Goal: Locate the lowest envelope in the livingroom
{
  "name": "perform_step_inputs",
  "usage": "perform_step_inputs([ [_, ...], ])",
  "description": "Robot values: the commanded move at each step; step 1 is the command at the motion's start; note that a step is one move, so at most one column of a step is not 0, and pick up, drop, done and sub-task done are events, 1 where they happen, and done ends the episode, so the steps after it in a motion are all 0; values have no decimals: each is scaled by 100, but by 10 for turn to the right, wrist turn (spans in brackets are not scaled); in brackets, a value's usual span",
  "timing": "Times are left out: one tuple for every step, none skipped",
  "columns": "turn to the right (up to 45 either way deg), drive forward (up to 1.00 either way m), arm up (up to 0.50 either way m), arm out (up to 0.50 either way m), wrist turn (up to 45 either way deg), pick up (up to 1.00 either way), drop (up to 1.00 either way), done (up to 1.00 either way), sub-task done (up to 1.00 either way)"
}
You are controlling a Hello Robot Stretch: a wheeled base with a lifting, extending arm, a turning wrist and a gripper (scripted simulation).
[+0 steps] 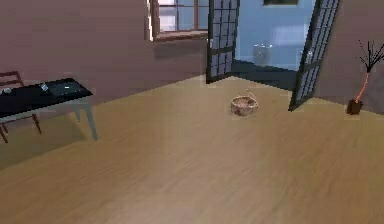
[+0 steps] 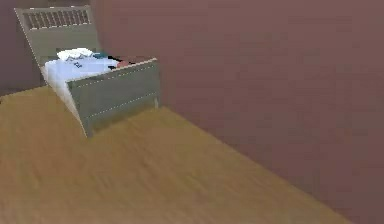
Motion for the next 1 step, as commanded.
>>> perform_step_inputs([
  [0, 100, 0, 0, 0, 0, 0, 0, 0],
])
